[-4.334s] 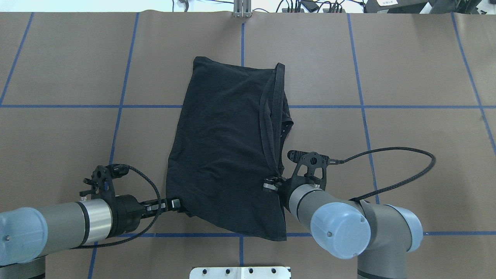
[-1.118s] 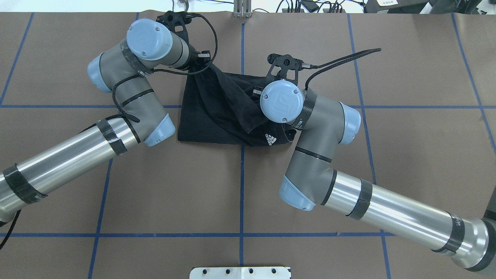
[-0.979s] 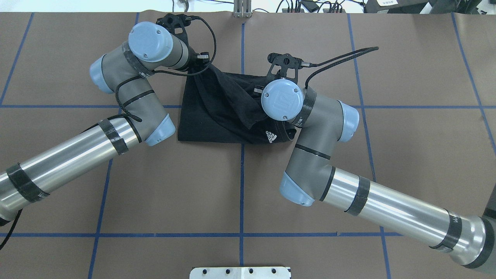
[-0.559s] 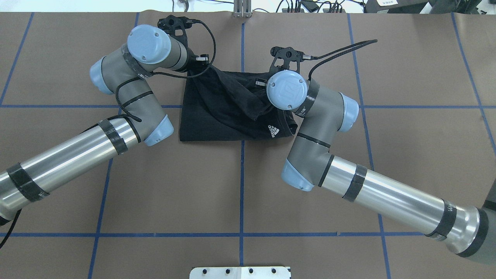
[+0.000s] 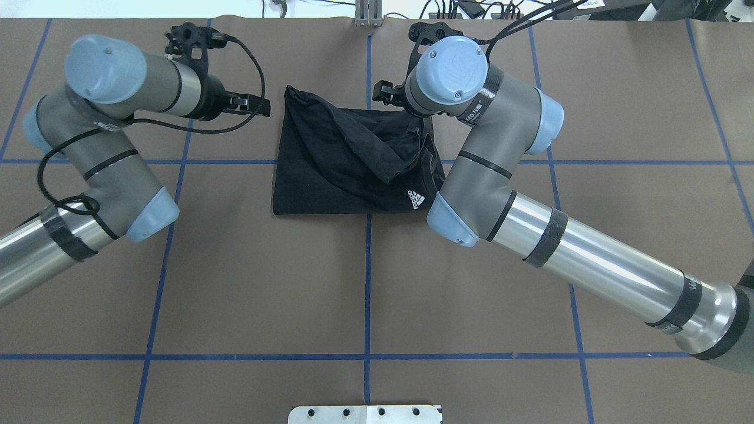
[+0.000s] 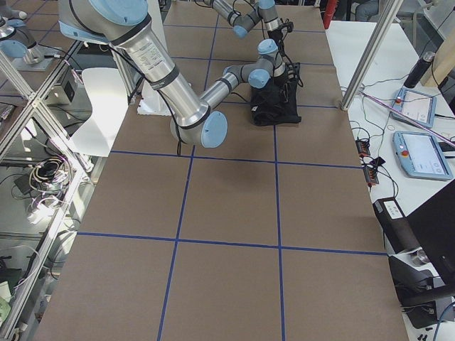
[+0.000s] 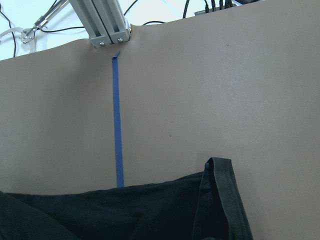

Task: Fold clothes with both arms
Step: 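Press the right gripper down on the folded shirt while the left withdraws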

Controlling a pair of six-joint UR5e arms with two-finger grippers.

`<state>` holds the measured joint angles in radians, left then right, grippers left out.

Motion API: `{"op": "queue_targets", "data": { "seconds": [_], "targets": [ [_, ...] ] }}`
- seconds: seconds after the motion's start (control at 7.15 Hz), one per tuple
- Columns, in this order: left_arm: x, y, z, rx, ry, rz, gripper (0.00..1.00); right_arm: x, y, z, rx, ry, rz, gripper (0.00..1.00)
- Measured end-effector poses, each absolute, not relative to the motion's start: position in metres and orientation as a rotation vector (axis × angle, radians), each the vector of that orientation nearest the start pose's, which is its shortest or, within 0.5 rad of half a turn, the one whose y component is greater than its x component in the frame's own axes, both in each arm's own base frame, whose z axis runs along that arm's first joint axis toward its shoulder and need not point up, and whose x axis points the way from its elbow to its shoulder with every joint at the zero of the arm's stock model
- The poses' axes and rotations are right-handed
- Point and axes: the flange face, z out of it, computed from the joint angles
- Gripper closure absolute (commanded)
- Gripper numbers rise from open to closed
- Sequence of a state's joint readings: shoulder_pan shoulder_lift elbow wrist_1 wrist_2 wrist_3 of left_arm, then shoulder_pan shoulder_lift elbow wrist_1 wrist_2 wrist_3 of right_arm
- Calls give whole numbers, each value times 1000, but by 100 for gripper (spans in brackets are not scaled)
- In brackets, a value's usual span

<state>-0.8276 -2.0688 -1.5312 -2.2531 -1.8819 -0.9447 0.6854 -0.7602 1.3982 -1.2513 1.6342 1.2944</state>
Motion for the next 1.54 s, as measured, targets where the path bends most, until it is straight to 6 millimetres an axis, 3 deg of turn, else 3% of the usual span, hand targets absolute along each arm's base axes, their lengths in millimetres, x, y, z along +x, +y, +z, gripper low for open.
{"op": "queue_targets", "data": {
  "seconds": [0.14,0.28,0.42,0.7,0.84,1.12,1.26,1.4,1.54],
  "targets": [
    [373,-561,316,555,1029,17,0,-509,-569,187,395,-873,325,0],
    [368,-557,317,559,1030,24,0,-522,-549,181,414,-837,277,2],
    [366,-555,318,561,1030,26,0,-540,-527,179,443,-791,227,10],
    [365,-554,318,562,1031,27,0,-579,-485,168,490,-737,156,59],
    [365,-554,319,561,1030,27,0,-593,-468,151,490,-720,140,71],
    [365,-554,321,560,1027,26,0,-607,-452,129,459,-719,156,75],
    [365,-554,321,560,1027,25,0,-611,-449,130,429,-726,177,83],
    [365,-554,321,559,1027,25,0,-615,-449,134,399,-730,208,100],
    [365,-554,321,559,1026,25,0,-620,-450,140,382,-723,223,100]
  ]
}}
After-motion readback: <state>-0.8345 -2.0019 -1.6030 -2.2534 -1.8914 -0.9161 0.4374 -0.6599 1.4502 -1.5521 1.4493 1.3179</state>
